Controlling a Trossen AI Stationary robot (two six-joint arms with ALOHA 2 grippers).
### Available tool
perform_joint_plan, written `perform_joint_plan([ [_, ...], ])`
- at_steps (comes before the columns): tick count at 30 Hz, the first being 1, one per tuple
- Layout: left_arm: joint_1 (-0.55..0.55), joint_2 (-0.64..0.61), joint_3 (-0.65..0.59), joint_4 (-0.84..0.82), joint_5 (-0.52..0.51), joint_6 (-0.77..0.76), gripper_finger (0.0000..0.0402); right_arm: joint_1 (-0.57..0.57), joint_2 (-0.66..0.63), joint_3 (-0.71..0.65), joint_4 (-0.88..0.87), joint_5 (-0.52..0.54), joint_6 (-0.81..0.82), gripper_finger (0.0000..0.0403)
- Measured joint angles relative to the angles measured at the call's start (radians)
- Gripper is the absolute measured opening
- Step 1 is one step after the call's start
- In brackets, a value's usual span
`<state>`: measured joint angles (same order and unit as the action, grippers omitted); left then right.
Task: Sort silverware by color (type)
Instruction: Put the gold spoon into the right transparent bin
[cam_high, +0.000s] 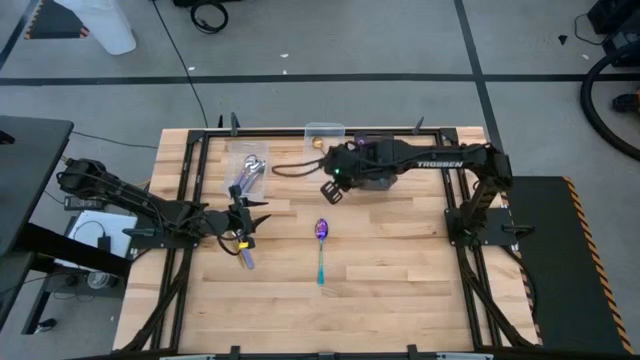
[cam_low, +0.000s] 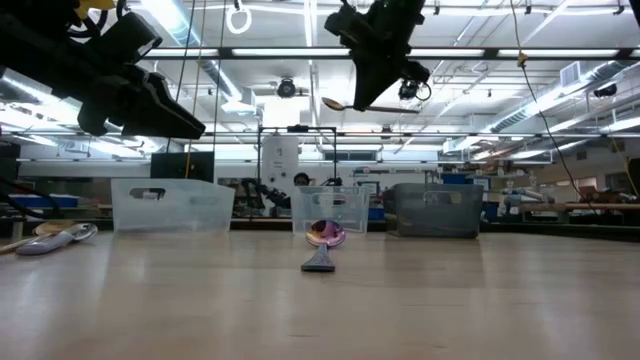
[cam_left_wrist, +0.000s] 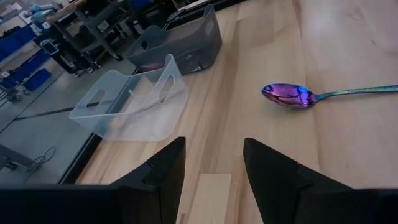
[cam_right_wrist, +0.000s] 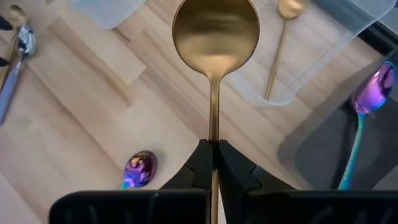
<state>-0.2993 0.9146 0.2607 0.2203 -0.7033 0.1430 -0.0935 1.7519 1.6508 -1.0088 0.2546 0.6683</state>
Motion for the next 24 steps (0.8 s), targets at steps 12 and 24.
perform_joint_plan([
  [12,0.0,0.0,0.0,0.0,-0.032,0.028,0.0172,-0.164,0.0,0.0,0.155,-0.151,-0.174,0.0016],
  [24,0.0,0.0,0.0,0.0,-0.173,0.013,0.0172,-0.27,0.0,0.0,0.342,-0.178,-0.326,0.0016],
])
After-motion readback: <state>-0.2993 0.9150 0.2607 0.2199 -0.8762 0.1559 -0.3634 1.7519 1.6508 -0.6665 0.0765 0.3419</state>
